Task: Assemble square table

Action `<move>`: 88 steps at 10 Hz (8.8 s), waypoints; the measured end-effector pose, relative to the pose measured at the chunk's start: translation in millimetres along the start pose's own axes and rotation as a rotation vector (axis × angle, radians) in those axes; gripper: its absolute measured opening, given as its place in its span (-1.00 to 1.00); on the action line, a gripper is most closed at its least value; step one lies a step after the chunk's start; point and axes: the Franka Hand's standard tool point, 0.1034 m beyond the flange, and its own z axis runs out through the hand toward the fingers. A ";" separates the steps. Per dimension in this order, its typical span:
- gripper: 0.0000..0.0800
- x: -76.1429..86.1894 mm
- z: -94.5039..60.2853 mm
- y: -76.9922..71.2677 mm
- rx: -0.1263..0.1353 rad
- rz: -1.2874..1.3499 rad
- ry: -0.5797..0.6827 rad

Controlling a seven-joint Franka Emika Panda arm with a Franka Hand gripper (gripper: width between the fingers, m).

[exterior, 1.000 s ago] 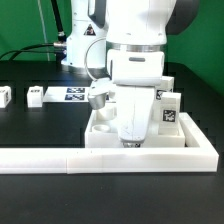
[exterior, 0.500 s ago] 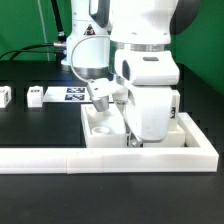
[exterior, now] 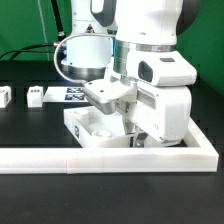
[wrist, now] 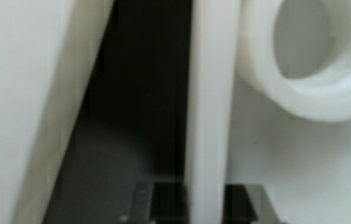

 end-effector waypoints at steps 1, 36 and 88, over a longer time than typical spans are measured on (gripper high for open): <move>-0.85 -2.1 0.4 -0.9 0.002 -0.071 -0.007; -0.84 -16.6 4.5 -43.1 0.069 -1.227 -0.004; 0.62 -73.0 -89.7 -88.9 -0.030 -0.012 -0.127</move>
Offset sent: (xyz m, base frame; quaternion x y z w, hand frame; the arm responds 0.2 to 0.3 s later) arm 0.0031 0.0149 0.0030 0.0149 0.0016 -0.1966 0.9804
